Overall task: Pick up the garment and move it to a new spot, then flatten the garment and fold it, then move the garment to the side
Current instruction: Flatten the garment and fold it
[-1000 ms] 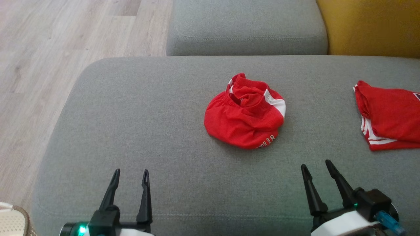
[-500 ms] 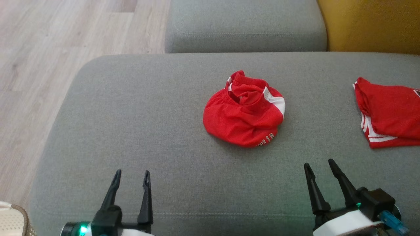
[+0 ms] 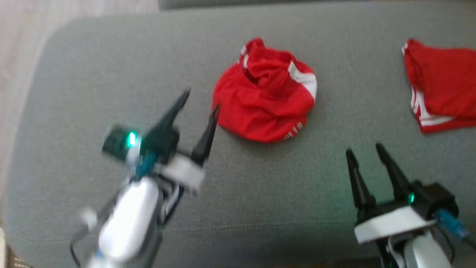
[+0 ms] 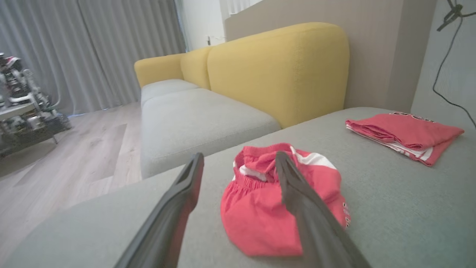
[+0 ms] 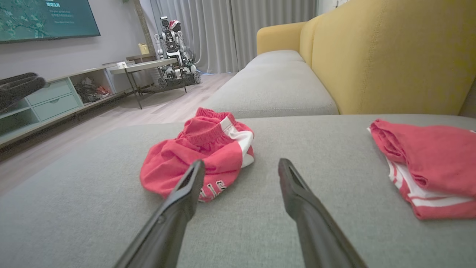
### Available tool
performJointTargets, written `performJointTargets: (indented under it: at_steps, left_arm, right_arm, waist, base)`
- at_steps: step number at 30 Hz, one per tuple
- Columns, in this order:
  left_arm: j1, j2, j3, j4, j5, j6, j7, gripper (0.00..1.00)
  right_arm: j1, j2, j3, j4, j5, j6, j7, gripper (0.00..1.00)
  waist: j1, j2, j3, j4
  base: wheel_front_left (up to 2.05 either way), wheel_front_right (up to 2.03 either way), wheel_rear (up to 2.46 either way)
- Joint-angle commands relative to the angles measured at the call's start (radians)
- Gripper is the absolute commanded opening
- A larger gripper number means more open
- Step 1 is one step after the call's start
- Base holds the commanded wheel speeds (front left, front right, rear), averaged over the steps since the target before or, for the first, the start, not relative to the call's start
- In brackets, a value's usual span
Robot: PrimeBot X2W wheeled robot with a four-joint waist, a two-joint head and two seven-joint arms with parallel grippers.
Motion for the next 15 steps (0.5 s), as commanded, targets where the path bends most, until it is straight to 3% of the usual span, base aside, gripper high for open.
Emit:
performJointTargets:
  at_steps: [1,10,13,15]
  left_arm:
    - [-0.119,-0.001,0.022,-0.006,0.006,-0.016,0.023,1.00]
    - [-0.452,-0.025,-0.081,0.184,-0.116,-0.055,0.129,1.00]
    - [-0.508,-0.025,-0.135,0.215,-0.160,-0.053,0.152,1.00]
    - [-0.554,-0.026,-0.179,0.251,-0.192,-0.027,0.185,1.00]
  right_arm:
    - [-0.060,-0.008,0.018,-0.045,0.001,0.000,-0.002,1.00]
    - [-0.151,-0.008,0.034,-0.068,0.027,0.000,-0.002,1.00]
    - [-0.165,-0.008,0.034,-0.070,0.030,0.000,-0.002,1.00]
    - [-0.176,-0.008,0.036,-0.071,0.032,0.000,-0.002,1.00]
  waist:
    - [0.0000,0.0000,0.106,-0.070]
    - [0.0000,0.0000,0.268,-0.153]
    - [0.0000,0.0000,0.292,-0.160]
    - [0.0000,0.0000,0.311,-0.165]
  base:
    - [0.00,0.00,0.00]
    - [0.00,0.00,0.00]
    - [0.00,0.00,0.00]
    - [0.00,0.00,0.00]
